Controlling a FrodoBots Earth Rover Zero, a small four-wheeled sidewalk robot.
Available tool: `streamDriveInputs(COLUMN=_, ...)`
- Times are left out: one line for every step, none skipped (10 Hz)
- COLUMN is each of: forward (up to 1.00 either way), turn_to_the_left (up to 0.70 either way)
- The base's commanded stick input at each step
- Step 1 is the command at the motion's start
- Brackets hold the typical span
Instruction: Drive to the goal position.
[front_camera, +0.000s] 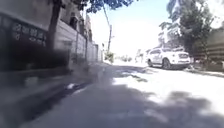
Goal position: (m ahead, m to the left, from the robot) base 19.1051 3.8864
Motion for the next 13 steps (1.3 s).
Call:
streamDriveInputs(forward=1.00, turn_to_the_left=-0.04)
streamDriveInputs(forward=1.00, turn_to_the_left=-0.04)
streamDriveInputs(forward=1.00, turn_to_the_left=-0.04)
streamDriveInputs(forward=1.00, turn_to_the_left=-0.04)
streamDriveInputs(forward=1.00, turn_to_the_left=-0.04)
streamDriveInputs(forward=1.00, turn_to_the_left=-0.04)
streamDriveInputs(forward=1.00, turn_to_the_left=-0.04)
streamDriveInputs(forward=1.00, turn_to_the_left=-0.04)
streamDriveInputs(forward=1.00, turn_to_the_left=-0.05)
streamDriveInputs(forward=1.00, turn_to_the_left=-0.14)
streamDriveInputs(forward=1.00, turn_to_the_left=-0.38)
streamDriveInputs(forward=1.00, turn_to_the_left=-0.40)
streamDriveInputs(forward=1.00, turn_to_the_left=-0.38)
